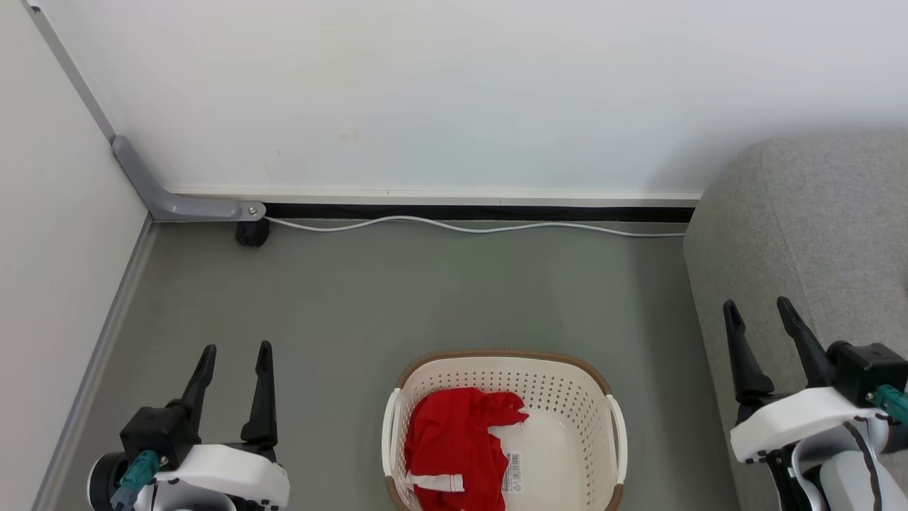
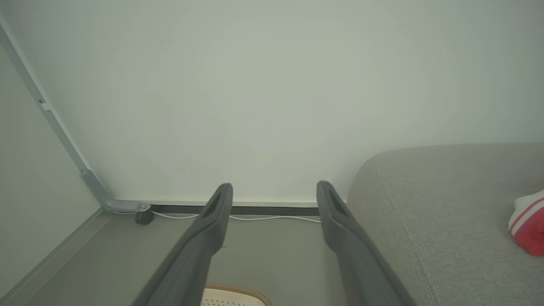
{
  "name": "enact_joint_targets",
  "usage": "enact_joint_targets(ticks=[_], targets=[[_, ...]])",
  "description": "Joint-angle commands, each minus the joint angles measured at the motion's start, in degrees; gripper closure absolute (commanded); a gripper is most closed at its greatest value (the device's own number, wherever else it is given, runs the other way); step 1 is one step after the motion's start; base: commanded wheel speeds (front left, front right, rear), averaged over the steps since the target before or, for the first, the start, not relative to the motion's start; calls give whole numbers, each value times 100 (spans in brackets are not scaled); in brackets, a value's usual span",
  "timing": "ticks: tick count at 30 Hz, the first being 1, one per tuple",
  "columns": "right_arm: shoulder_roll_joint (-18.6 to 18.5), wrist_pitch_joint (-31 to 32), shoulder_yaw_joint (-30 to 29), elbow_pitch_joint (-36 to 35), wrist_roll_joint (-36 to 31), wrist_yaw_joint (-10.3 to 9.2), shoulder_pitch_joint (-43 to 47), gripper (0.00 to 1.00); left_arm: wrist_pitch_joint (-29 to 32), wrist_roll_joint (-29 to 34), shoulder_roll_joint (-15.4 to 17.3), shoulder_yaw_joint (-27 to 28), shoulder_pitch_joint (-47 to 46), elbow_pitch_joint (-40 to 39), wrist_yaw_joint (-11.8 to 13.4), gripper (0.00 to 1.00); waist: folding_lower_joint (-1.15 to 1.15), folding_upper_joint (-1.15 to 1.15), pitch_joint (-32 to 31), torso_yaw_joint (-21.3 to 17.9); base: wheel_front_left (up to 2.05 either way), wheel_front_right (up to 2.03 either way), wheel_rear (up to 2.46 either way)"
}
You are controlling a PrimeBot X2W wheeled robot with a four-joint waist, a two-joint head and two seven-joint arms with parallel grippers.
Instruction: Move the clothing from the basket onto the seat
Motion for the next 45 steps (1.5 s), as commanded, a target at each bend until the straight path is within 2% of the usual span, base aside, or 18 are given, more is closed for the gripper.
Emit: enact_joint_targets(ticks=[1, 9, 26, 37, 45], targets=[[-24, -34, 56, -171, -54, 8, 44, 0, -28, 4, 58, 140, -35, -211, 51, 0, 0, 0, -38, -6, 0, 0, 0], [120, -34, -46, -190, -148, 8, 244, 0, -28, -107, 58, -45, 136, -296, 92, 0, 0, 0, -82, -99, 0, 0, 0], [128, -34, -75, -328, -186, 8, 51, 0, -28, -154, 58, -424, 63, -232, 138, 0, 0, 0, 276, -154, 0, 0, 0], [95, -34, 1, -736, -157, 8, -619, 0, -28, -512, 58, -1361, -424, 280, 62, 0, 0, 0, 1306, -328, 0, 0, 0], [-2, -34, 122, -956, -104, 8, -1185, 0, -28, -879, 58, -2440, -1209, 1034, 9, 0, 0, 0, 2216, -518, 0, 0, 0]])
